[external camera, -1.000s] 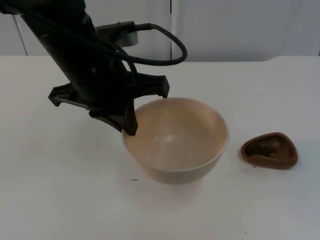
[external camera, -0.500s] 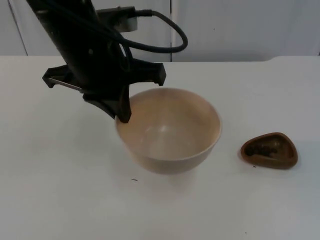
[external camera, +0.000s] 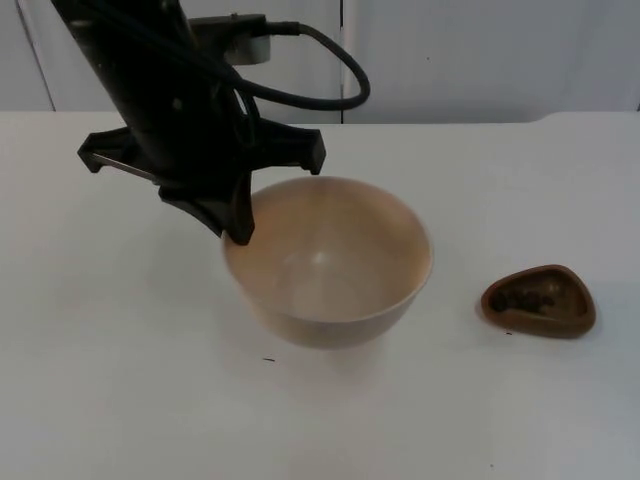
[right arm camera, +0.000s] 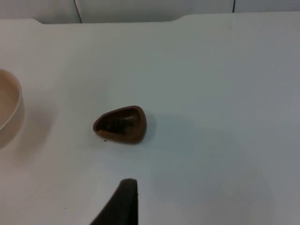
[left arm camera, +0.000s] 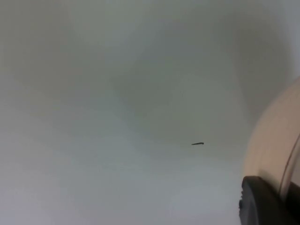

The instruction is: Pick up the bowl with the left hand and pour the coffee beans from the cup into the bowl with the right hand.

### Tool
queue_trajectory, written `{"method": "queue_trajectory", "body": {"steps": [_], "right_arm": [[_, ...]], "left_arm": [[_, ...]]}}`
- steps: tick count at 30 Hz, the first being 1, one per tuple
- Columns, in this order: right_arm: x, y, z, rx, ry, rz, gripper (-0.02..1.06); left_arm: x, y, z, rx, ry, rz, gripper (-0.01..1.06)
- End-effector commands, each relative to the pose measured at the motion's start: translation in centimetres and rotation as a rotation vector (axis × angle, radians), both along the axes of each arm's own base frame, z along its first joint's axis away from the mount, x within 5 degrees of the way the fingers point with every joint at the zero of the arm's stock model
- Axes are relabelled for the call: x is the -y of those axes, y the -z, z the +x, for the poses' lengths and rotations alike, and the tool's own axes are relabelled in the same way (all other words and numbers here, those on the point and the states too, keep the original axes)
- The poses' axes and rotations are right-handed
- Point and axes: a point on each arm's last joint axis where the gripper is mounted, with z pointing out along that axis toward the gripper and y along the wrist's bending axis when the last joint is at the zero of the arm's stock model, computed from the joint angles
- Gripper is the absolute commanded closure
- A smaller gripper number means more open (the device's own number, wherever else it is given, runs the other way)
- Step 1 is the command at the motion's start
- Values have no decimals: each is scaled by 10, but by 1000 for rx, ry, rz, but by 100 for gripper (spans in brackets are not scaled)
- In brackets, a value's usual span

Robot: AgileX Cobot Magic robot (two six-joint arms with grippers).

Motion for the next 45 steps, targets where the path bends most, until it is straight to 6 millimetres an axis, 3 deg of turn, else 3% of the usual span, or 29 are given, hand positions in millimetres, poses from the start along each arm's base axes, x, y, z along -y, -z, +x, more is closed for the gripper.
{"method": "queue_trajectory", "body": {"steps": [1,3,4,9,10,12,16,17,21,22,26,36,45], "right_arm": [[-1,-12,15,-25,10,9,-1],[-2,-20,33,-85,11,5,-1],[-2,-20,33,-85,11,5,-1],[-6,-28,91,-270,12,-8,-1],[-6,-28,91,-270,12,-8,-1],[-8,-29,114,-325,8,-12,-1],[-15,-25,161,-430,-13,-12,-1],[-15,-25,161,-430,-13,-12,-1],[-31,-13,203,-490,-66,-31,-1],[-31,-13,203,-490,-66,-31,-1],[-47,6,235,-565,-86,-34,-1],[-65,50,277,-664,-31,-29,-1],[-66,82,294,-724,30,-45,2]], "left_arm": [[2,-5,0,14,0,-2,105],[2,-4,0,16,4,2,105],[2,-4,0,16,4,2,105],[1,-4,0,22,6,17,105],[1,-4,0,22,6,17,105],[1,-4,0,24,4,16,105],[1,-4,0,24,4,16,105],[1,-4,0,24,4,16,105],[1,-4,0,24,4,16,105],[1,-4,0,24,4,16,105],[1,-4,0,23,0,15,105],[1,-4,0,23,0,15,105],[1,-5,2,42,-1,9,105]]}}
